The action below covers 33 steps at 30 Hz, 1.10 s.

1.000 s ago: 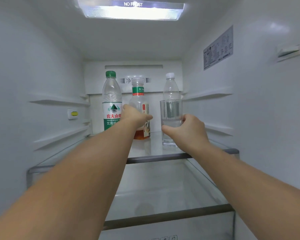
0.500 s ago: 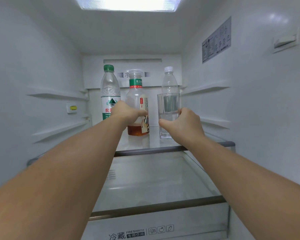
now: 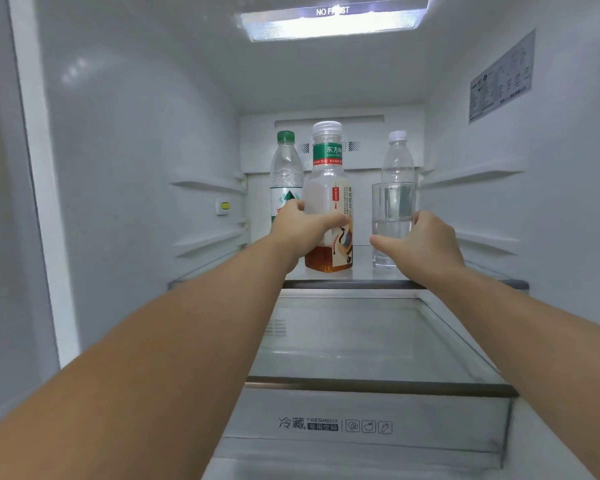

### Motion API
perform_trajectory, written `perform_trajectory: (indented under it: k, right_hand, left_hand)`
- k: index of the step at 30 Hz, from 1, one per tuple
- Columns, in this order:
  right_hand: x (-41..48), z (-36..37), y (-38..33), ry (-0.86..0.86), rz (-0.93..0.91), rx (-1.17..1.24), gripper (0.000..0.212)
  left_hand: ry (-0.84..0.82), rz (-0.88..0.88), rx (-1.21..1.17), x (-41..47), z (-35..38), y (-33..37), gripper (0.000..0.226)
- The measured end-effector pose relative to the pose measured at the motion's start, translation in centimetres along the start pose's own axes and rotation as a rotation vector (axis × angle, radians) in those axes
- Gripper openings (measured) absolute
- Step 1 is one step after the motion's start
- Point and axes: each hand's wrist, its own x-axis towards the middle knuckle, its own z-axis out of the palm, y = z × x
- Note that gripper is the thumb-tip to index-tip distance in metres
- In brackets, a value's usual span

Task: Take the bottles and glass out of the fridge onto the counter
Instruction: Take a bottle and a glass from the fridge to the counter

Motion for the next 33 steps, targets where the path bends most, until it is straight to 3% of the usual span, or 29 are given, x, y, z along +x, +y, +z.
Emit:
perform_trajectory:
  k: [7, 11, 16, 20, 25, 33]
  right_hand:
    - [-1.3, -1.5, -0.6, -0.088, -0.019, 0.112, 0.057]
    - [-2.1, -2.4, -1.5, -0.136, -0.026, 0.173, 0.069]
    - [-2.9, -3.6, -2.9, -0.165, -0.030, 0.192, 0.064]
    - [-4.7, -4.3, -3.6, -0.115, 0.022, 0.222, 0.050]
    - [-8.5, -4.6, -4.4, -0.019, 0.094, 0.233, 0.061]
    - [-14.4, -7.0, -7.3, 0.096, 0.123, 0.167, 0.044]
  left_hand:
    - [0.052, 0.048, -0.035, -2.9, -2.0, 1.9, 0.051]
    - [0.027, 0.066, 0.013, -4.6, -2.6, 3.5, 0.046]
    - [0.026, 0.055, 0.047, -6.2, -2.5, 4.1, 0.056]
    - [0.035, 0.052, 0.030, -7.0, -2.3, 4.0, 0.056]
    - [0.007, 0.076, 0.027, -8.5, -2.2, 3.5, 0.059]
    - [-0.198, 0.113, -0.035, -12.2, -5.0, 3.3, 0.056]
